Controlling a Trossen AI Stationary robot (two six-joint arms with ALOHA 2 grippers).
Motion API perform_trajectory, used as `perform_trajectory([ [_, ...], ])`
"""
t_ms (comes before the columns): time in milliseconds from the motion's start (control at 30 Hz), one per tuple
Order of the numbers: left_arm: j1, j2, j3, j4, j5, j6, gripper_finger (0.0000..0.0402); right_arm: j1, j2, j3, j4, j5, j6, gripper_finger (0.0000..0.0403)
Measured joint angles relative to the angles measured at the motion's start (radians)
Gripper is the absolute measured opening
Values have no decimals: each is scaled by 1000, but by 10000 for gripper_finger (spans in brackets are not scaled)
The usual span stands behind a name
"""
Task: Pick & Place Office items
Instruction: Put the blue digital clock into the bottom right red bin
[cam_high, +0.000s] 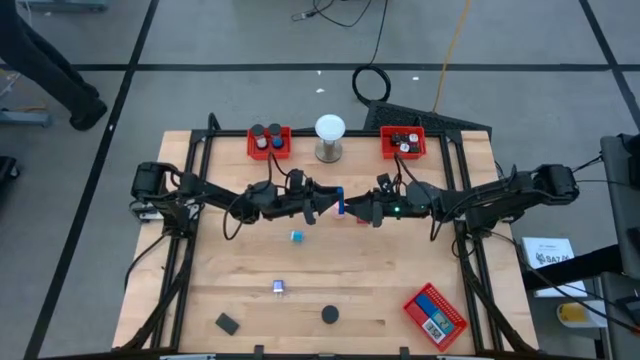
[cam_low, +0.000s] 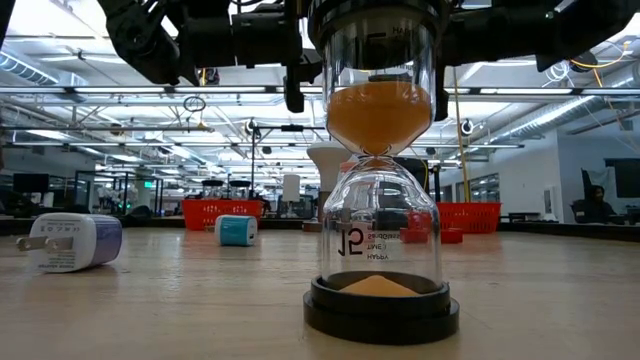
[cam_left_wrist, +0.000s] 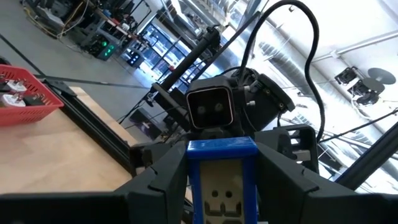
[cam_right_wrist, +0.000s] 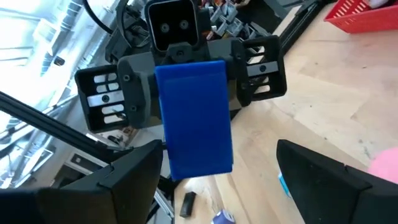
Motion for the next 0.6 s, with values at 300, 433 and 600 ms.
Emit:
perform_trajectory([
  [300, 0, 0, 0, -21, -18, -1, 159, 0, 52, 0, 97, -1, 13, 278],
  [433, 0, 0, 0, -21, -18, 0, 159, 0, 52, 0, 98, 0, 10, 241],
  [600, 0, 0, 0, -21, -22, 3, 159, 0, 52, 0, 99, -1, 9, 191],
])
